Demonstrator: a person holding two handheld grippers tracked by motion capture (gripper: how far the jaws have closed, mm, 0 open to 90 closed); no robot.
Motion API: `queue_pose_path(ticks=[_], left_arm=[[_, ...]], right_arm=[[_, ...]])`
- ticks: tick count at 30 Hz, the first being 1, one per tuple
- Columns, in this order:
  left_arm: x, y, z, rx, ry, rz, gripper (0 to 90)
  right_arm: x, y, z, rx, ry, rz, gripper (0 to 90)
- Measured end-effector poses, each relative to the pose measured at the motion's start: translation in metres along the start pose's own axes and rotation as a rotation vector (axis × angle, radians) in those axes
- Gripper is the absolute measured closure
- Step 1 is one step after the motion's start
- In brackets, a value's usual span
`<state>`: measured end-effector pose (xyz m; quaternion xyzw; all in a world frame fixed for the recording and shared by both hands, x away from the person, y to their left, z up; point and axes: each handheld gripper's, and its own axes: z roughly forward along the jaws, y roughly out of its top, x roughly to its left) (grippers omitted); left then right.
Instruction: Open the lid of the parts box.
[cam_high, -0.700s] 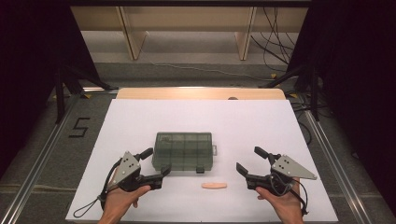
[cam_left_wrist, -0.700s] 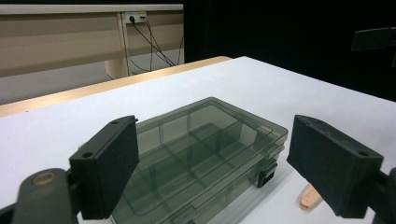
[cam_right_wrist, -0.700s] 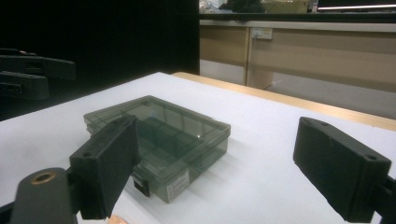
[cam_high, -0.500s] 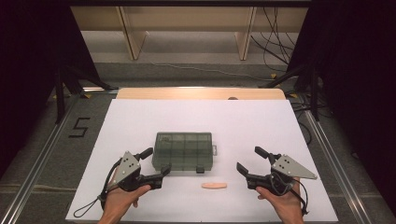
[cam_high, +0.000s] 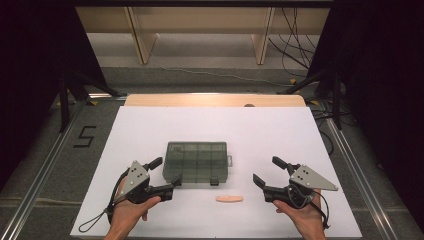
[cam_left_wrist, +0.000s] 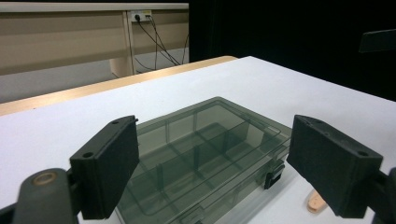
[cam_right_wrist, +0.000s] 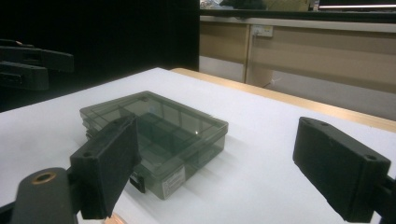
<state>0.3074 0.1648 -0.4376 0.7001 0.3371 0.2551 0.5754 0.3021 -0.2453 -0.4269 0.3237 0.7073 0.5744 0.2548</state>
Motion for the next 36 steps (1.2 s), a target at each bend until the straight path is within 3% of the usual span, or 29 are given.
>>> queue_pose_path(ticks=[1,3,5,6,7,10,11,14,16,17,18,19,20,22,23,24,31,36], left_arm=[[-0.001,0.000,0.000,-0.001,0.003,-0.020,16.0],[0.001,0.000,0.000,-0.002,0.001,-0.015,16.2],[0.003,0.000,0.001,-0.008,-0.003,0.002,16.3],[0.003,-0.001,0.001,0.001,0.004,-0.013,16.3],[0.004,-0.001,0.001,0.002,0.006,-0.007,16.3],[0.006,-0.001,0.001,0.007,0.015,-0.024,16.7],[0.008,-0.001,0.001,0.010,0.015,-0.011,16.7],[0.012,-0.001,0.000,0.012,0.030,-0.037,16.7],[0.014,-0.002,0.000,0.018,0.038,-0.051,16.7],[0.017,-0.002,0.002,0.011,0.033,-0.030,16.9],[0.017,-0.003,0.001,0.025,0.046,-0.047,17.2],[0.018,-0.003,0.002,0.023,0.047,-0.046,18.0],[0.020,-0.003,0.003,0.021,0.043,-0.035,19.1],[0.022,-0.003,0.004,0.028,0.055,-0.050,19.7],[0.023,-0.003,0.005,0.029,0.056,-0.044,20.3],[0.024,-0.003,0.006,0.030,0.060,-0.045,21.1],[0.038,-0.007,0.009,0.043,0.094,-0.033,30.8],[0.050,-0.009,0.014,0.072,0.115,-0.012,44.5]], right_arm=[[0.000,0.000,0.001,-0.011,0.002,0.000,15.5],[-0.001,0.000,0.002,-0.021,-0.001,-0.001,15.5],[-0.001,0.001,0.000,0.011,0.012,0.018,15.5],[-0.001,0.001,0.000,0.014,0.007,0.022,15.5],[-0.003,0.001,0.001,-0.010,-0.006,-0.006,15.5],[-0.002,0.001,0.002,0.006,-0.003,0.007,15.5],[-0.003,0.001,0.004,0.008,0.001,0.000,15.5],[-0.003,0.003,0.006,0.016,0.003,-0.005,15.7],[-0.005,0.005,0.009,0.024,0.011,-0.020,15.8],[-0.006,0.005,0.011,0.019,0.006,-0.027,15.9],[-0.008,0.006,0.012,0.026,0.006,-0.043,16.0],[-0.009,0.006,0.016,-0.001,0.007,-0.054,16.1],[-0.009,0.007,0.016,0.031,0.009,-0.048,16.2],[-0.012,0.007,0.020,0.021,0.013,-0.066,17.1],[-0.011,0.007,0.022,0.044,0.024,-0.044,17.6],[-0.013,0.008,0.023,0.039,0.017,-0.068,17.9],[-0.020,0.009,0.039,0.061,0.023,-0.074,22.3],[-0.021,0.007,0.054,0.108,0.048,-0.102,29.8]])
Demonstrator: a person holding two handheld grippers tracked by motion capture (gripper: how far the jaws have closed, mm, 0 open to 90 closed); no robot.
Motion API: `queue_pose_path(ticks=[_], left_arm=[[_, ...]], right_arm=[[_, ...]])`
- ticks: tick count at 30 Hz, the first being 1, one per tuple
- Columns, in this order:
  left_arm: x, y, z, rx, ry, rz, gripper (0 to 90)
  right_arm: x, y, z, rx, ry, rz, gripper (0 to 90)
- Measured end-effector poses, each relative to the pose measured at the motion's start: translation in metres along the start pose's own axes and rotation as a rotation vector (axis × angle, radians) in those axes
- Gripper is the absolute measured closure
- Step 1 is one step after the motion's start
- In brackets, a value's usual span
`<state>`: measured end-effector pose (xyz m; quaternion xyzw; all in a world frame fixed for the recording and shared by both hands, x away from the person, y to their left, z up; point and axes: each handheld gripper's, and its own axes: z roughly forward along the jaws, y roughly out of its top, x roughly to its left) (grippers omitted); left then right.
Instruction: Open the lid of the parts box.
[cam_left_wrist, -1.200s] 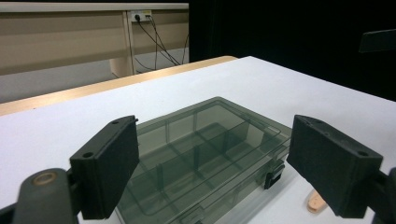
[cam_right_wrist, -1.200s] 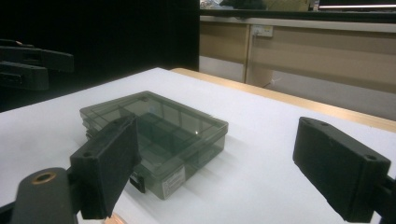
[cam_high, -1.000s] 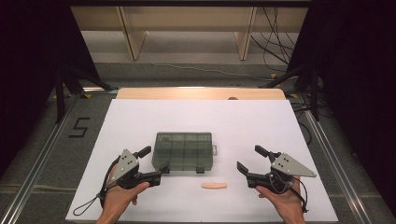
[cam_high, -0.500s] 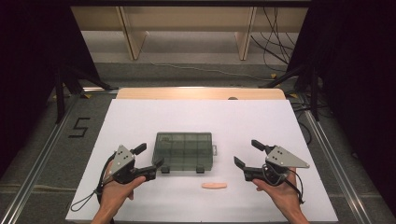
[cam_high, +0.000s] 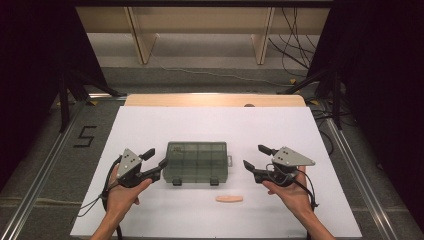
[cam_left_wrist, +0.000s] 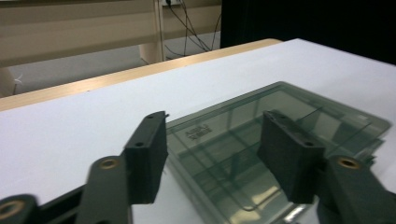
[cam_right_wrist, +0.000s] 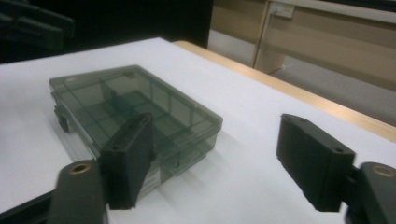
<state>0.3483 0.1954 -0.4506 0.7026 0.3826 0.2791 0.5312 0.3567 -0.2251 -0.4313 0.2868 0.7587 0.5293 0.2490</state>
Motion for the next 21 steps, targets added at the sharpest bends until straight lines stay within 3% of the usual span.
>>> queue_pose_path(ticks=[5,8,12,15,21], left_arm=[[0.019,-0.002,0.010,0.044,0.015,0.027,60.6],[0.026,-0.005,0.015,0.081,-0.005,0.039,68.1],[0.030,-0.009,0.017,0.122,-0.038,0.078,75.6],[0.029,-0.012,0.017,0.149,-0.041,0.048,79.4],[0.029,-0.017,0.018,0.195,-0.050,0.058,84.5]], right_arm=[[-0.001,-0.002,0.012,0.042,0.031,-0.020,40.3],[-0.003,-0.001,0.017,0.052,0.046,-0.022,45.4],[-0.005,-0.002,0.025,0.068,0.066,-0.031,52.8],[-0.005,-0.003,0.030,0.087,0.082,-0.042,55.9],[-0.004,-0.003,0.037,0.102,0.106,-0.069,62.3]])
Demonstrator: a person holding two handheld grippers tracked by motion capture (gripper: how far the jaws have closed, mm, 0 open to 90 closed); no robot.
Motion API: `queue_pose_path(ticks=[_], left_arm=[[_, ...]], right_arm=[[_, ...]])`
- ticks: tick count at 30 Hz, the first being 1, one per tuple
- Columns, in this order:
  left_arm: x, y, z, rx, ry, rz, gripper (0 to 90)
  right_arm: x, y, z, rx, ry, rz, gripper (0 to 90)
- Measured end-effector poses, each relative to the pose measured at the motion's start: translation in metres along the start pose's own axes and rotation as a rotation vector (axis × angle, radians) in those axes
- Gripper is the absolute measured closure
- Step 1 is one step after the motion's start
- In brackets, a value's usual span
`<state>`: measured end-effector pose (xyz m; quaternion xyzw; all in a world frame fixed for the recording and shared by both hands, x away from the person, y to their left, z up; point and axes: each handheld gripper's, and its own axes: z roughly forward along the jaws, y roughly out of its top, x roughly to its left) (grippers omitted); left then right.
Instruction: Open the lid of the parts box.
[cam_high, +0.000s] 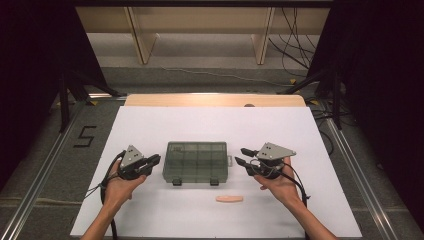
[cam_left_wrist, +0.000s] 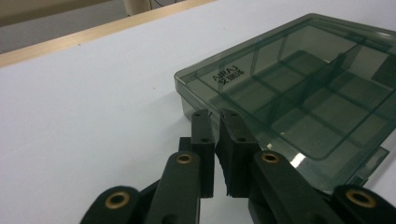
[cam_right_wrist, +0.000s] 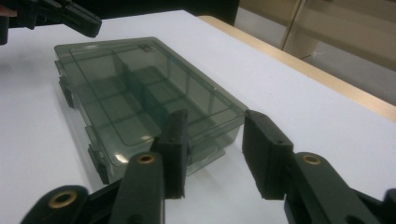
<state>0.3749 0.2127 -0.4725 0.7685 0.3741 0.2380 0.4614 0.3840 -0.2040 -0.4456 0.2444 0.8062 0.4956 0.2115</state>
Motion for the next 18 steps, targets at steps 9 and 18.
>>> queue_pose_path(ticks=[9,18], left_arm=[[-0.003,-0.003,0.002,0.091,-0.043,0.040,89.2],[-0.005,-0.007,0.003,0.100,-0.061,0.014,90.0]], right_arm=[[0.001,-0.004,0.009,0.051,0.049,-0.008,76.7],[0.009,-0.012,0.019,0.131,0.096,-0.073,86.6]])
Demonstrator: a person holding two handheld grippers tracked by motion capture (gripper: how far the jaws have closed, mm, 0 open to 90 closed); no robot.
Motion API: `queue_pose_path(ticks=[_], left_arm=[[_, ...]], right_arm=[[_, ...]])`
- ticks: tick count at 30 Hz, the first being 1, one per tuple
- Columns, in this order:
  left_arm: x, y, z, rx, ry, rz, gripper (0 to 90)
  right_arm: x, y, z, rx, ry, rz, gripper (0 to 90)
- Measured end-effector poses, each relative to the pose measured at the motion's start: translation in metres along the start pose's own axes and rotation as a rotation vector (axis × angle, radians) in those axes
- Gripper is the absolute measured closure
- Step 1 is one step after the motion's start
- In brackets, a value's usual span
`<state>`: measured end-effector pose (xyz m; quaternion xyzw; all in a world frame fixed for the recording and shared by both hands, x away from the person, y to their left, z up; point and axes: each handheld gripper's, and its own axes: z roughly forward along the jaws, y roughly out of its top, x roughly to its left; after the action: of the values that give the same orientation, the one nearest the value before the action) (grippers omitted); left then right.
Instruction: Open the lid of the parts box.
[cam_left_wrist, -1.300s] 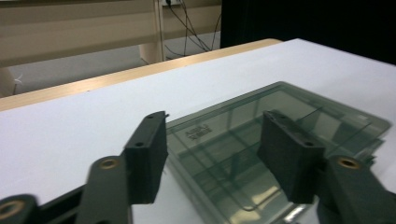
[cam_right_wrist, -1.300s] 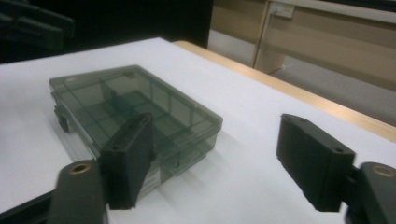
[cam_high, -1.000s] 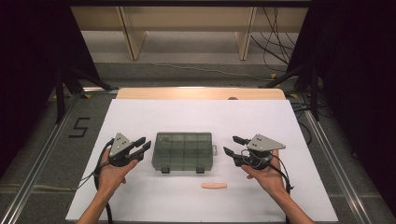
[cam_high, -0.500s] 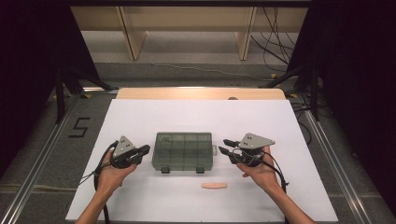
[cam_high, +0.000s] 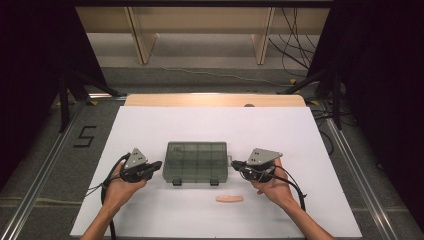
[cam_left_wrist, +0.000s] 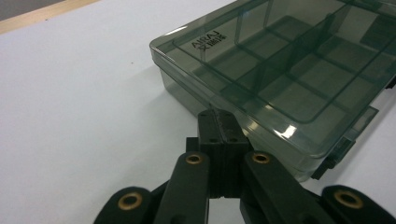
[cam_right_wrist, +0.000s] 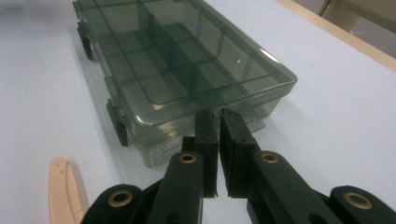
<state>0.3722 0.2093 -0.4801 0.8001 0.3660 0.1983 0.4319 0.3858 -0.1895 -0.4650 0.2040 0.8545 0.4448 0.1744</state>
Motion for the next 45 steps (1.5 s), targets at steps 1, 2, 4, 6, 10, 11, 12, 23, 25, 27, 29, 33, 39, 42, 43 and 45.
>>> queue_pose_path(ticks=[1,2,4,6,10,11,12,23,25,27,29,33,39,42,43,45], left_arm=[[0.001,0.000,0.000,0.012,-0.005,0.011,90.0],[0.001,-0.001,-0.001,0.026,0.000,0.019,90.0],[0.001,-0.001,-0.002,0.051,-0.012,0.037,90.0],[-0.001,-0.002,0.001,0.026,-0.016,0.005,90.0],[0.000,-0.001,0.000,0.059,-0.026,0.039,90.0],[-0.001,-0.002,0.001,0.064,-0.028,0.048,90.0],[0.000,-0.002,0.000,0.076,-0.034,0.069,90.0],[-0.003,-0.003,0.000,0.075,-0.051,0.073,90.0],[-0.002,-0.001,-0.003,0.097,-0.067,0.098,90.0],[-0.002,-0.001,-0.004,0.091,-0.060,0.113,90.0],[-0.004,-0.002,-0.003,0.096,-0.069,0.101,90.0],[-0.005,-0.001,-0.002,0.095,-0.076,0.117,90.0],[-0.007,0.001,-0.003,0.070,-0.072,0.129,90.0],[-0.009,0.003,-0.005,0.058,-0.065,0.108,90.0],[-0.009,0.004,-0.006,0.061,-0.065,0.131,90.0],[-0.010,0.005,-0.005,0.039,-0.062,0.123,90.0]], right_arm=[[0.001,0.000,0.001,0.001,0.004,-0.010,87.5],[0.001,-0.001,0.002,0.010,0.008,-0.017,88.7],[0.002,-0.002,0.002,0.023,0.015,-0.024,90.0],[0.002,-0.003,0.004,0.030,0.018,-0.027,90.0],[0.004,-0.005,0.007,0.054,0.029,-0.040,90.0],[0.004,-0.005,0.008,0.058,0.031,-0.047,90.0],[0.005,-0.006,0.008,0.064,0.034,-0.047,90.0],[0.011,-0.007,0.014,0.082,0.066,-0.071,90.0],[0.012,-0.007,0.015,0.081,0.068,-0.069,90.0],[0.012,-0.007,0.015,0.079,0.070,-0.073,90.0],[0.012,-0.006,0.015,0.073,0.066,-0.070,90.0],[0.011,-0.005,0.014,0.060,0.070,-0.063,90.0],[0.011,-0.004,0.013,0.047,0.067,-0.062,90.0],[0.011,-0.002,0.013,0.031,0.059,-0.062,90.0],[0.010,-0.002,0.013,0.026,0.058,-0.063,90.0],[0.009,0.000,0.013,0.014,0.053,-0.058,90.0]])
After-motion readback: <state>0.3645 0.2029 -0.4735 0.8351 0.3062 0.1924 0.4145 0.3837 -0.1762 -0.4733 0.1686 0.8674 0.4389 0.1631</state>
